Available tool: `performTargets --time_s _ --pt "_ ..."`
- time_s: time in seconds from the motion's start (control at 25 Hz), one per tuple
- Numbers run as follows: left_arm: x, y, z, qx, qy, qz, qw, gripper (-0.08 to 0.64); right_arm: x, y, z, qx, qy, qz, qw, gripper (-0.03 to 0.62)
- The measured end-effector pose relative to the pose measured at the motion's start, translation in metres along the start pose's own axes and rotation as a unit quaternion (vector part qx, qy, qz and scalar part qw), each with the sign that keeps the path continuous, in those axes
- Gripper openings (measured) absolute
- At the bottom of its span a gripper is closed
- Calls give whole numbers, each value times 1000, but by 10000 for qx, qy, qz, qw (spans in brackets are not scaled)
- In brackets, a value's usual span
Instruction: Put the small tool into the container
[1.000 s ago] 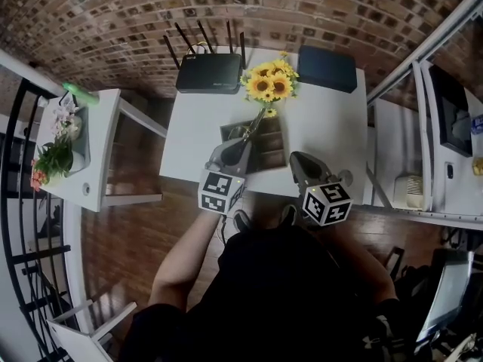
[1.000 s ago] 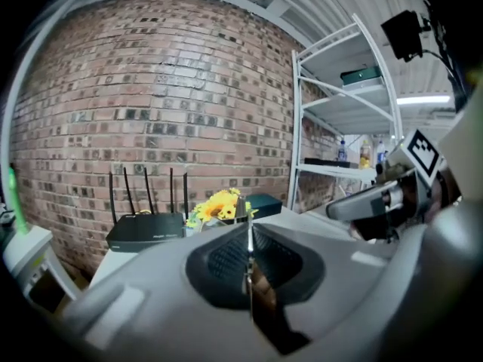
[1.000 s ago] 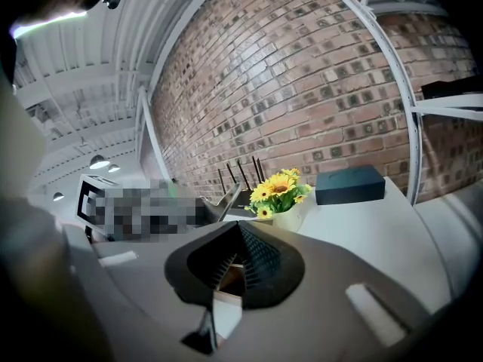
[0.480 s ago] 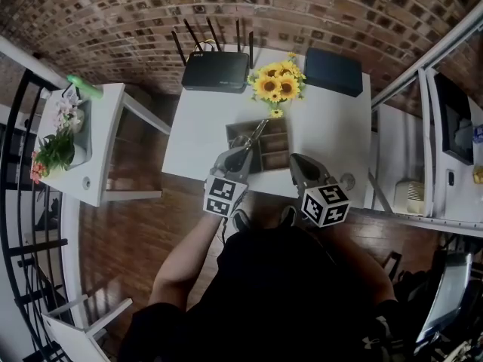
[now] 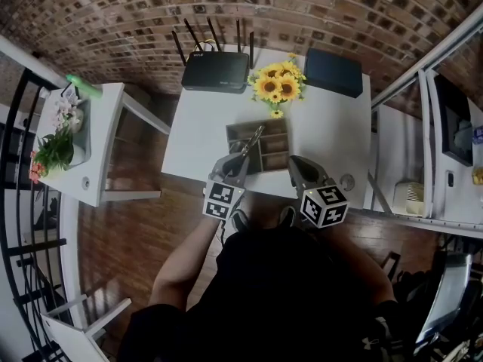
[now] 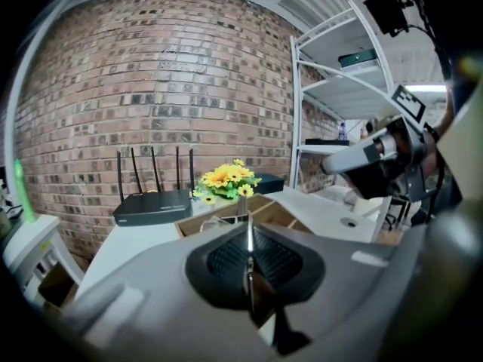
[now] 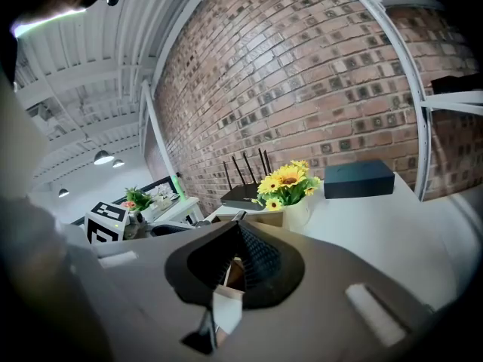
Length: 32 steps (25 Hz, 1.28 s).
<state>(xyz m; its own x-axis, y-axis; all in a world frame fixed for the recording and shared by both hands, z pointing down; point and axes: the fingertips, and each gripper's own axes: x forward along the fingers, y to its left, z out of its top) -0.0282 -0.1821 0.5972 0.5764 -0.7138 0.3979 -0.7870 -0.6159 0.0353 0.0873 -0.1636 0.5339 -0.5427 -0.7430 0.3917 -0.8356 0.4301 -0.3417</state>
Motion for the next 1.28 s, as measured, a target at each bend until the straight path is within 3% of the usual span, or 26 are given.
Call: performTargets --time_s 0.6,1.08,1.28 --pt "-7 -6 -30 -279 594 74 9978 15 6 10 -10 50 118 138 9998 11" --pt "-6 -10 -35 -329 705 176 9968 22 5 13 -17 174 146 220 9995 11" --pt "-9 -9 -40 -354 760 279 9961 180 5 15 -20 186 148 275 9993 11"
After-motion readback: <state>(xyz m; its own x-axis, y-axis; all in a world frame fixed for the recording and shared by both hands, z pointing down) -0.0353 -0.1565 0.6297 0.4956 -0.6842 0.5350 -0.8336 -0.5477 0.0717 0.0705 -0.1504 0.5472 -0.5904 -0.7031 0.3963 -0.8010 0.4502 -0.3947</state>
